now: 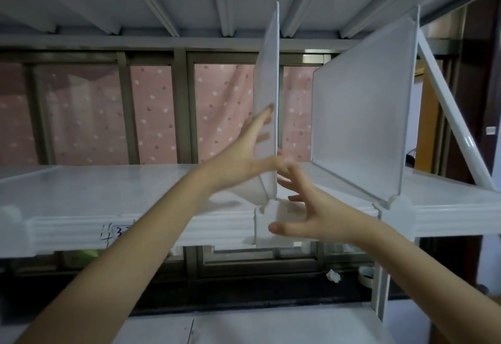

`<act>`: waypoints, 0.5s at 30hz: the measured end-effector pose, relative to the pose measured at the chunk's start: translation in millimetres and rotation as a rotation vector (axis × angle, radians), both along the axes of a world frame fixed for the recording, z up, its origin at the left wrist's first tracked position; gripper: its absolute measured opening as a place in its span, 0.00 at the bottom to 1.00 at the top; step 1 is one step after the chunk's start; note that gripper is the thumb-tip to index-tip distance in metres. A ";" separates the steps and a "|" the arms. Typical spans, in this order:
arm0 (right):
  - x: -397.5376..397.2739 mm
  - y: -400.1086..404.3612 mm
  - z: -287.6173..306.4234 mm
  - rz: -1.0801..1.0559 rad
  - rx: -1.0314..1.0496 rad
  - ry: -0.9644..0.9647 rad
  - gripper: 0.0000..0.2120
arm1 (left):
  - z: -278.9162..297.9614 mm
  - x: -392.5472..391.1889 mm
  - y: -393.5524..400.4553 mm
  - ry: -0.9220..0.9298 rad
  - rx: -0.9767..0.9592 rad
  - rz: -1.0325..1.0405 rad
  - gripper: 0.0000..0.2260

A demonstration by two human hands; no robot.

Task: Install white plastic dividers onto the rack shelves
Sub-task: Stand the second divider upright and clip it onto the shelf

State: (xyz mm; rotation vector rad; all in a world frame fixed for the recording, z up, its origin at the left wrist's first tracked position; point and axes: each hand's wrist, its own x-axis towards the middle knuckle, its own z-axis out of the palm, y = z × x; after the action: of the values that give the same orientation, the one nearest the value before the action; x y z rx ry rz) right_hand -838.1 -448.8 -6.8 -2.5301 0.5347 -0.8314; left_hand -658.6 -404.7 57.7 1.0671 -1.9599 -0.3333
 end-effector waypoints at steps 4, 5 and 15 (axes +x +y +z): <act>-4.0 5.6 -18.2 -0.115 -0.178 0.055 0.55 | -52.2 0.3 19.6 -0.181 0.124 0.052 0.49; -3.3 6.5 -21.9 -0.137 -0.250 0.058 0.55 | -60.7 0.3 23.1 -0.254 0.108 0.088 0.50; -0.7 -2.2 -56.1 -0.426 -0.852 0.070 0.48 | -99.6 0.4 33.7 -0.696 -0.300 0.394 0.44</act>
State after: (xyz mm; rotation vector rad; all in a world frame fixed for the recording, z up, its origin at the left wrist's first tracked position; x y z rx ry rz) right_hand -838.9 -451.0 -62.9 -3.2710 0.9141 -1.3486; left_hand -658.2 -370.9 -41.9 1.4491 -2.2123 0.6073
